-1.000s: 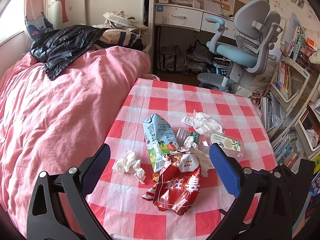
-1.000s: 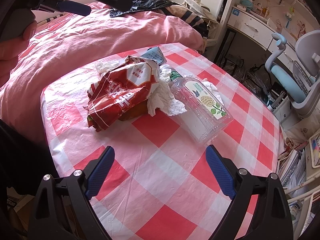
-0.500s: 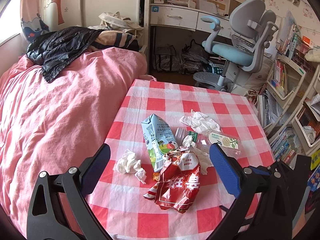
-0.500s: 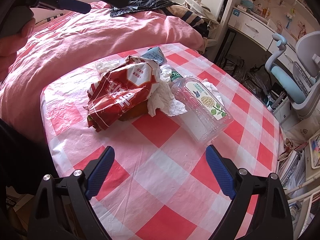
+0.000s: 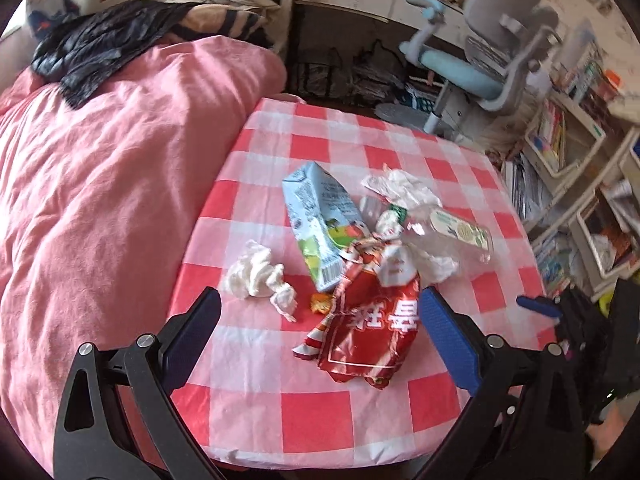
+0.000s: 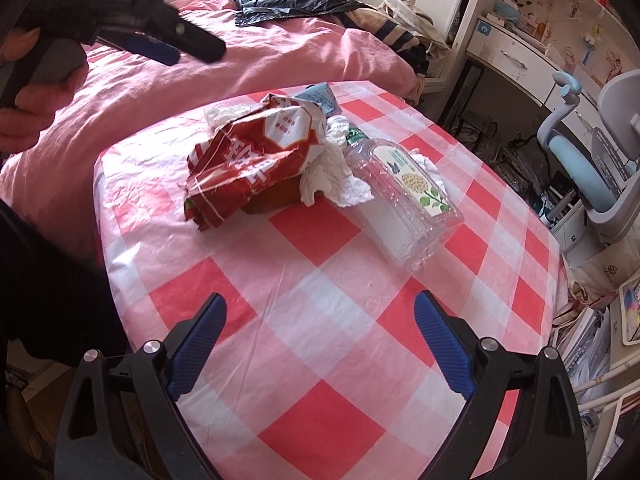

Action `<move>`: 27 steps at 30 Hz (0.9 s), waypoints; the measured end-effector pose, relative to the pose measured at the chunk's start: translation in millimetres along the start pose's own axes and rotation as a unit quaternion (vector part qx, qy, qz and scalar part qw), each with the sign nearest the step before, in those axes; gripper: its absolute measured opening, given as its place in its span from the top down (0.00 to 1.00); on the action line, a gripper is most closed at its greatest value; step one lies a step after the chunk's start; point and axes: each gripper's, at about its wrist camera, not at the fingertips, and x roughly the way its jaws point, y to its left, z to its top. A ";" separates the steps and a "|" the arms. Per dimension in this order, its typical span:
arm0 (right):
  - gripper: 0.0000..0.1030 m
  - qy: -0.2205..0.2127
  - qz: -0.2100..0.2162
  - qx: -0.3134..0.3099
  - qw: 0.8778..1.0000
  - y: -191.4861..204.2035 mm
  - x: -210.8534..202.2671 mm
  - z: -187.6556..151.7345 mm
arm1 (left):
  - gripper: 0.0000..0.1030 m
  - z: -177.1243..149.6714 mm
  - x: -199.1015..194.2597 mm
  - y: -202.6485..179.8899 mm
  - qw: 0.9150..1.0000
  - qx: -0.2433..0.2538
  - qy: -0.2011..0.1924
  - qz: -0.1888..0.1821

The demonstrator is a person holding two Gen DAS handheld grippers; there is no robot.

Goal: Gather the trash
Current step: 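Close the left gripper on the red snack bag, then close the right gripper on the crumpled clear plastic glove while the left lifts the bag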

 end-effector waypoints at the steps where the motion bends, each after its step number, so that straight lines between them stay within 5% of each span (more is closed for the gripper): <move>1: 0.12 -0.001 0.001 -0.001 1.000 -1.1 -1.2 -1.7 | 0.07 -3.4 4.7 -10.7 1.000 0.022 0.008 0.006; 6: 0.12 -0.007 0.006 0.000 1.000 -7.0 -6.7 -6.9 | 0.07 -20.8 28.8 -43.3 0.995 0.083 0.050 0.038; 16: 0.12 -0.013 0.017 -0.006 1.000 -4.4 -8.6 -6.6 | 0.09 -25.5 57.6 -62.8 0.990 0.101 0.073 0.066; 21: 0.12 -0.010 0.018 -0.008 1.000 -2.7 -7.4 -6.8 | 0.59 -17.4 50.4 -58.8 0.994 0.086 0.065 0.029; 27: 0.12 -0.041 0.028 0.008 0.999 -4.5 -12.6 1.5 | 0.67 1.7 6.4 -42.3 0.997 0.068 0.024 -0.020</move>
